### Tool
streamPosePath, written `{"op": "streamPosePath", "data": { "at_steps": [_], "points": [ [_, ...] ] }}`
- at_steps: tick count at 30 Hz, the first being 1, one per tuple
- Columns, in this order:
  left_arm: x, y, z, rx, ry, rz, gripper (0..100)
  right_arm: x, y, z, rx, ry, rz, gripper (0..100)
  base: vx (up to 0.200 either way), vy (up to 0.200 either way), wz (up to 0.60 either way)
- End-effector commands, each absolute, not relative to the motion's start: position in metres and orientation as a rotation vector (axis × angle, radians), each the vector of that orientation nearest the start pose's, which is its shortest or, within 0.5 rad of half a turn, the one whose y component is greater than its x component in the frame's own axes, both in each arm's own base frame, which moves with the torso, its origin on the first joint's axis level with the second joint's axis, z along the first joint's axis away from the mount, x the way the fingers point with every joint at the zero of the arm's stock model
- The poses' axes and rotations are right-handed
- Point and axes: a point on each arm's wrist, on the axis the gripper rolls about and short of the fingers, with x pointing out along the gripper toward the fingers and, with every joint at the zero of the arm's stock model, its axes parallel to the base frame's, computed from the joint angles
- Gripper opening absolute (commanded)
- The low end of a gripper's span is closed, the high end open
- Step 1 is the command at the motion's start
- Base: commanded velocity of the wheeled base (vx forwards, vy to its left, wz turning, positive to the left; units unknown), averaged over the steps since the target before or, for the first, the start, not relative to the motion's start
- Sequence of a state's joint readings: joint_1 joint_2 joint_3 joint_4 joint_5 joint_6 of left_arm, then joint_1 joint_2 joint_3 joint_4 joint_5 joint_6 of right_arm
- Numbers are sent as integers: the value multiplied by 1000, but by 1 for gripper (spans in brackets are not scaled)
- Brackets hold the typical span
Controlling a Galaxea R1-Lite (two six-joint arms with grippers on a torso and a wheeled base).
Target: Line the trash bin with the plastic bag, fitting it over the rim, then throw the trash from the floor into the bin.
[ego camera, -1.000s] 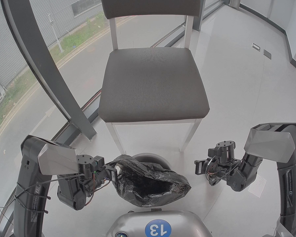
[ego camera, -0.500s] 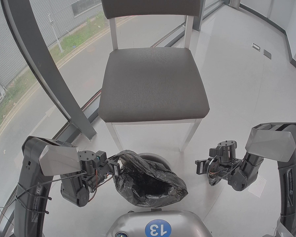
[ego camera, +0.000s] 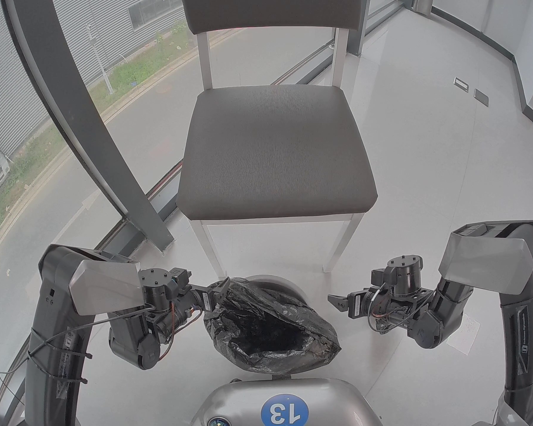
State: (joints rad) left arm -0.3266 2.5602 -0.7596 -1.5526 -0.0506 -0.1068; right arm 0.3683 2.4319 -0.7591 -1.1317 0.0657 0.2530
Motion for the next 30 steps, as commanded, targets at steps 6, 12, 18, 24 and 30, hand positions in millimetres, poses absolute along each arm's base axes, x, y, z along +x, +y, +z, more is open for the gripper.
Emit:
{"op": "streamPosePath", "data": {
  "at_steps": [6, 12, 18, 24, 30],
  "points": [
    [359, -116, -39, -72, 255, -331, 100, 342, 166, -22, -1, 509, 470, 100, 0, 0, 0],
    [348, -106, -31, -70, 276, -297, 100, 357, 170, -21, -329, 468, 541, 100, 0, 0, 0],
    [340, -104, -25, -66, 286, -274, 100, 378, 191, -12, -454, 416, 603, 100, 0, 0, 0],
    [332, -101, -20, -64, 300, -274, 100, 386, 221, 7, -479, 299, 727, 100, 0, 0, 0],
    [325, -100, -18, -60, 317, -274, 100, 389, 254, 18, -333, 269, 778, 100, 0, 0, 0]
  ]
}}
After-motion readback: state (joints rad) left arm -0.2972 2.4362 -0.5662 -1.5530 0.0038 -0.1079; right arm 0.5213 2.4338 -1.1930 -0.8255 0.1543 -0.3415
